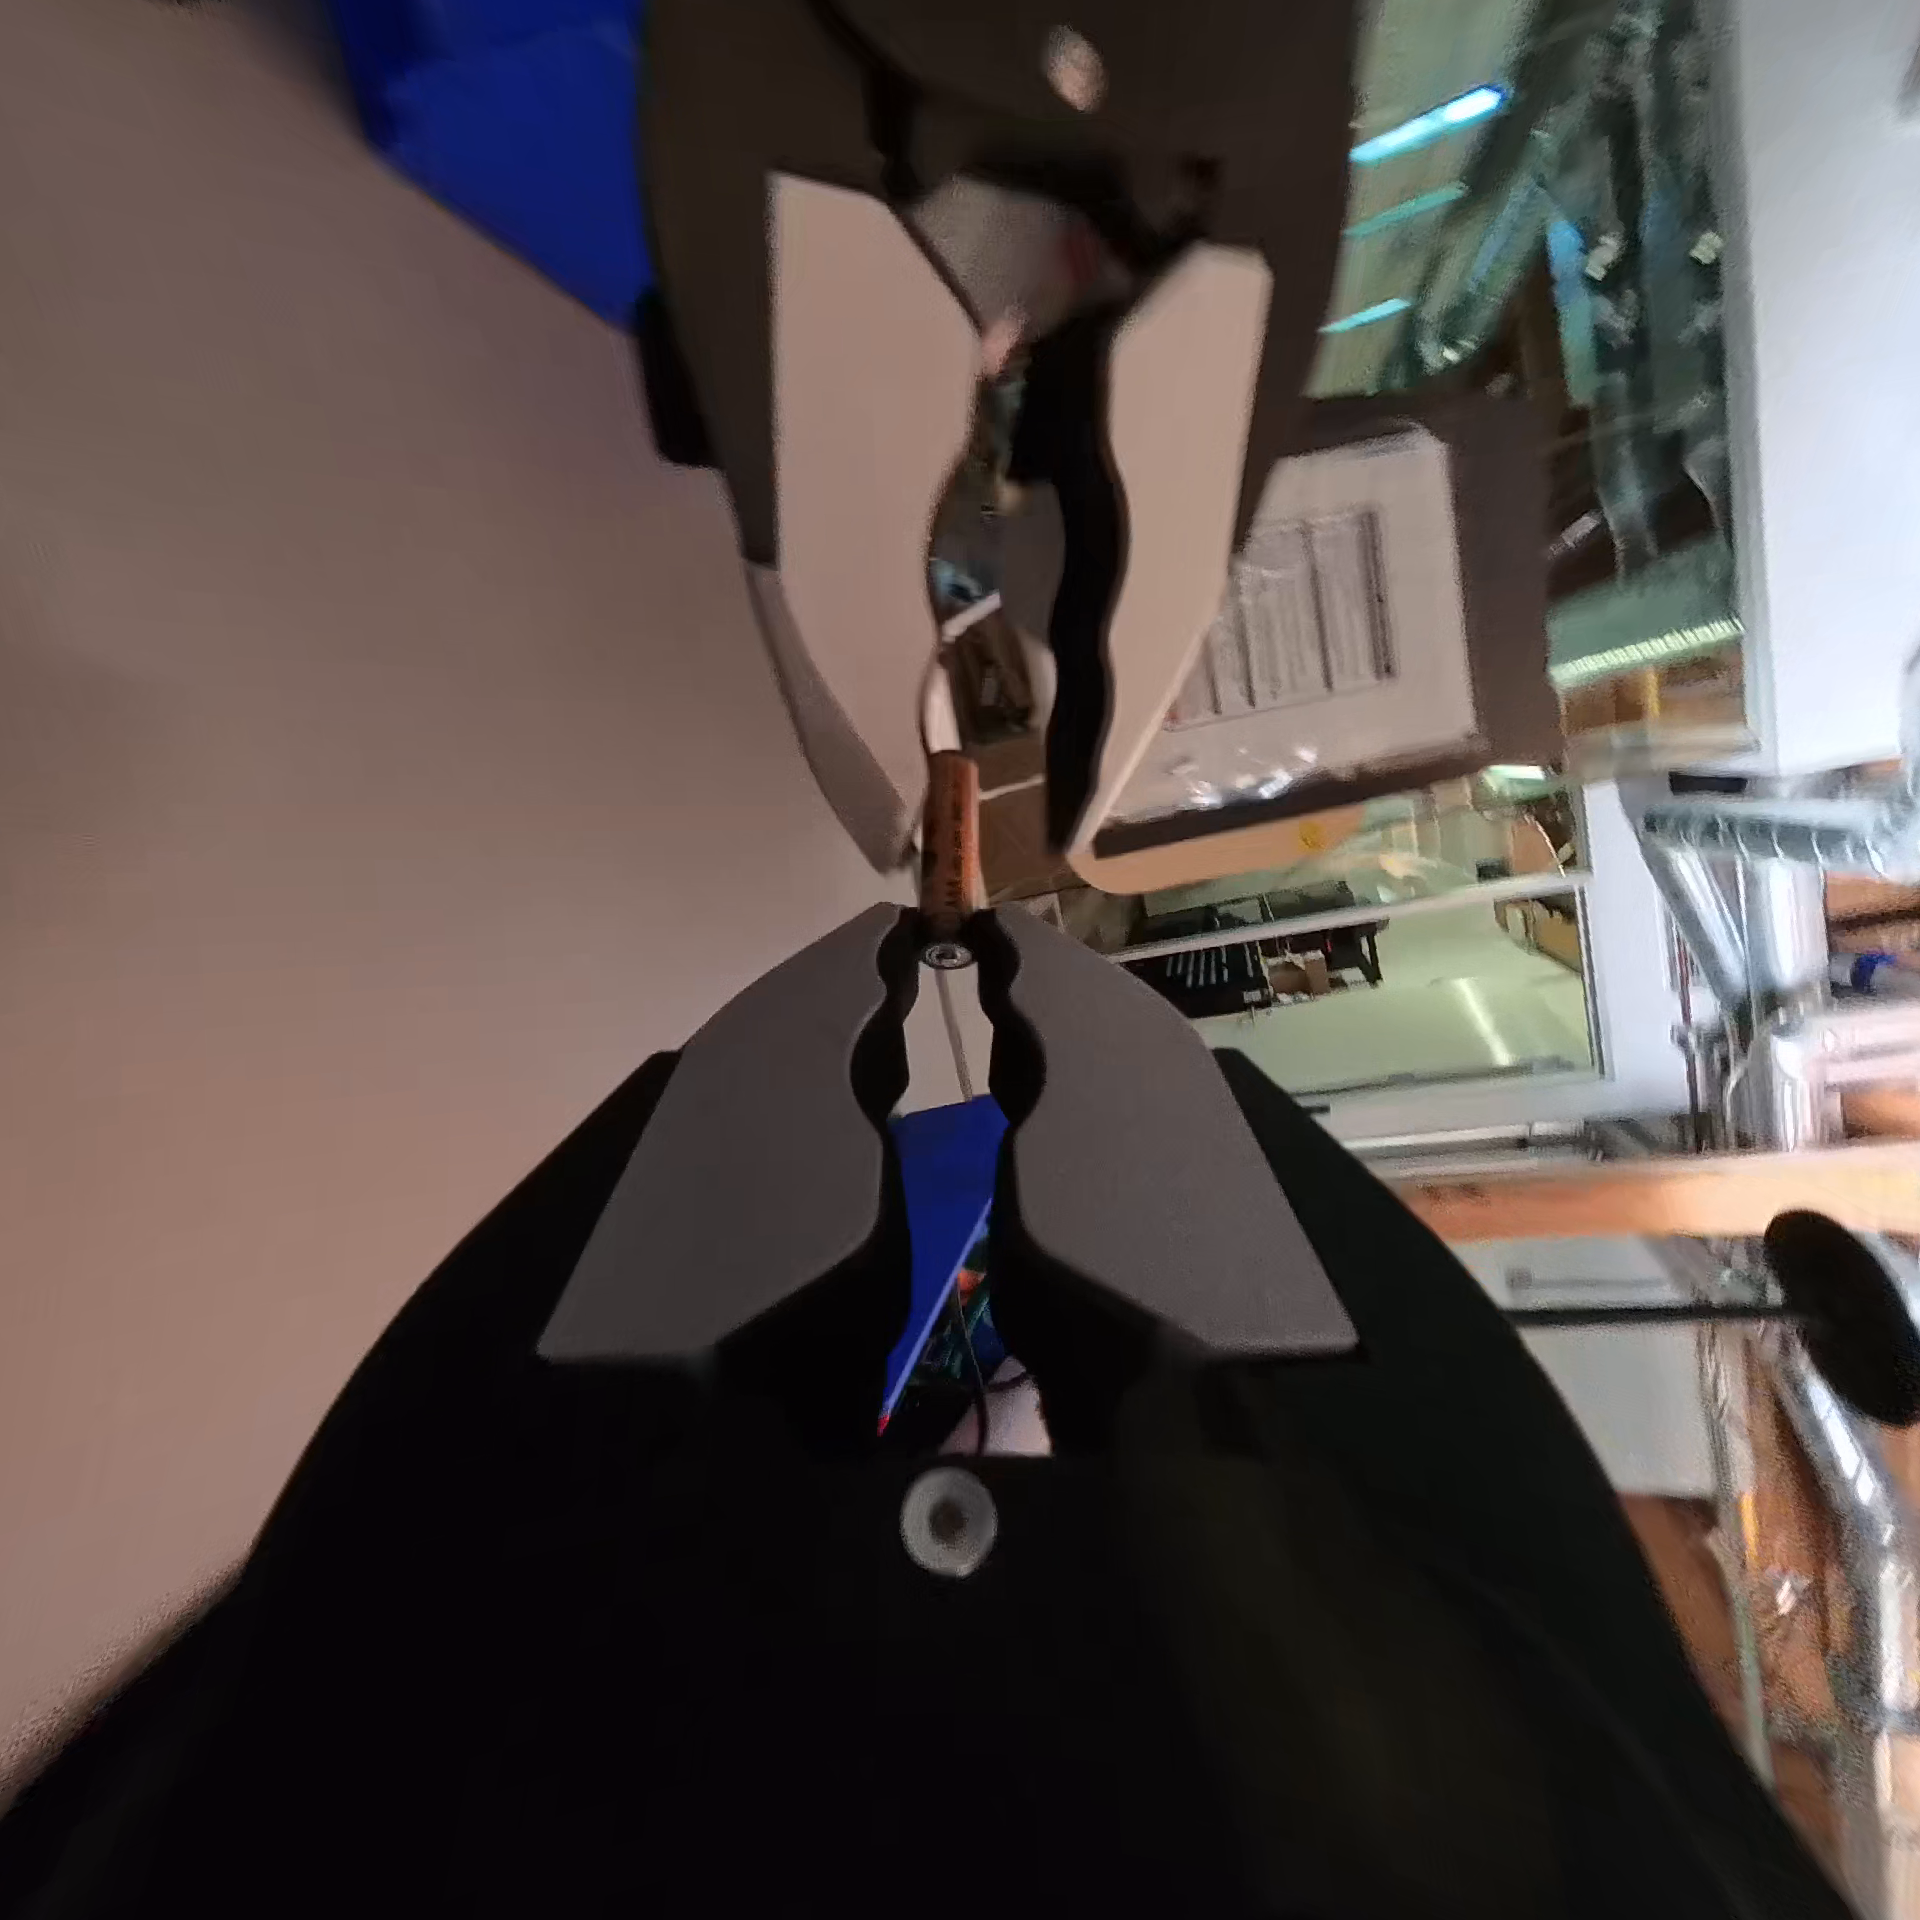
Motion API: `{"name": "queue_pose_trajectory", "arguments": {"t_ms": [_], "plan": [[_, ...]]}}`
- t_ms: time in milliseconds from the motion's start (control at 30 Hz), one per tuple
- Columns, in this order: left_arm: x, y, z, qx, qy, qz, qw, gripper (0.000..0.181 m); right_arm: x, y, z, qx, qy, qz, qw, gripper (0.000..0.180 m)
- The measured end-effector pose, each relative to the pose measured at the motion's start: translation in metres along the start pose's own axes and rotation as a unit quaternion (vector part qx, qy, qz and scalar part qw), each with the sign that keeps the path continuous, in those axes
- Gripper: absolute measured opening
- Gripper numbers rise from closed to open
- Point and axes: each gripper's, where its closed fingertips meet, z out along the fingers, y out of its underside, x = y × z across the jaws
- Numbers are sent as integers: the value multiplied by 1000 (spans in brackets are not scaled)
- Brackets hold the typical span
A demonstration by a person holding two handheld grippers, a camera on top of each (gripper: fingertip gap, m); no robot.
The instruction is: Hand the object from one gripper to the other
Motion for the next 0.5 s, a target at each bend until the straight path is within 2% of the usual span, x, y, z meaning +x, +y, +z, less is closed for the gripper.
{"name": "queue_pose_trajectory", "arguments": {"t_ms": [67,133,167,233,267,300,367,500], "plan": [[-33,2,-12,-4,-70,-29,997,45,42,24,-6,-7,86,57,995,11],[-69,2,-36,16,-130,-88,987,48,101,83,-13,-36,192,153,969,11],[-85,3,-51,32,-151,-123,980,44,117,123,-8,-66,190,239,950,11],[-107,7,-79,52,-170,-179,968,34,107,205,19,-164,88,430,883,12],[-114,12,-90,51,-173,-197,964,32,95,238,32,-208,51,487,847,13],[-118,19,-99,41,-174,-212,961,32,81,261,43,-240,20,512,824,12],[-121,34,-109,6,-167,-235,958,35,51,291,62,-308,-30,525,793,14],[-117,60,-110,-60,-154,-248,955,36,3,315,83,-415,-84,480,768,13]]}}
